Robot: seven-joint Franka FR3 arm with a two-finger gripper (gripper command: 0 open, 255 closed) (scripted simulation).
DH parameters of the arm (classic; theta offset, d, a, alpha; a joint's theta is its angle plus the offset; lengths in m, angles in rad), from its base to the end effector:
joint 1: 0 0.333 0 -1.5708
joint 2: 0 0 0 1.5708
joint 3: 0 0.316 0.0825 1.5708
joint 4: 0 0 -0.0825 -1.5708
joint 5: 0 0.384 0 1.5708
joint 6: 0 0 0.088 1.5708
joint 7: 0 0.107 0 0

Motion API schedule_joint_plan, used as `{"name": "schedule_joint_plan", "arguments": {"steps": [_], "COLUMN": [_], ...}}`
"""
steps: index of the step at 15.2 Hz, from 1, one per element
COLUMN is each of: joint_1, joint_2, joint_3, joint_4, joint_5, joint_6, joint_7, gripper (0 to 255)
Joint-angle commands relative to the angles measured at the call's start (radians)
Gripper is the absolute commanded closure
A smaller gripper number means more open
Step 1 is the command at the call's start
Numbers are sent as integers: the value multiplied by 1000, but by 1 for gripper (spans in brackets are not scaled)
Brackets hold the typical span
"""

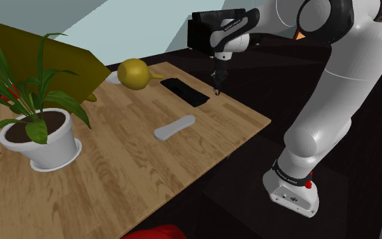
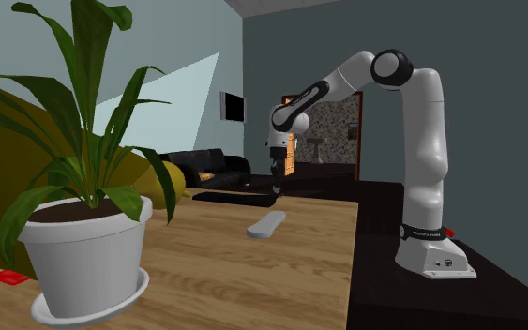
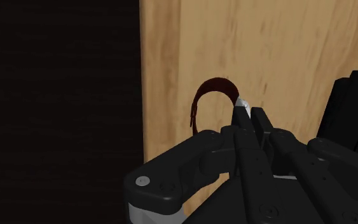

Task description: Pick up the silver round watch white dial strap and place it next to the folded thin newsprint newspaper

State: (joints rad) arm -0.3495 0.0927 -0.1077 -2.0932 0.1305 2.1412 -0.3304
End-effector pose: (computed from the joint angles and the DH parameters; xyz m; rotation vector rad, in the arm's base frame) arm 0.5016 -0.2398 0.3755 -3.0189 0.3022 0.0041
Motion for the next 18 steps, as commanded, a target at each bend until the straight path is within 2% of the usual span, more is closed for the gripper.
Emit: {"name": "schedule_joint_plan", "arguments": {"steps": [1,9,10,15,18], "joint_1": [1,0,0,0,-3], "joint_2": [11,11,10,11,-29], "joint_3": [1,1,1,1,-4], "joint_4": [-15,-15,-14,-15,40], "joint_5": [4,4,3,4,-9], "joint_6": [27,27,25,27,-69], "joint_7": [-3,-3,-3,-3,5], "gripper": [255,255,0,0,0]}}
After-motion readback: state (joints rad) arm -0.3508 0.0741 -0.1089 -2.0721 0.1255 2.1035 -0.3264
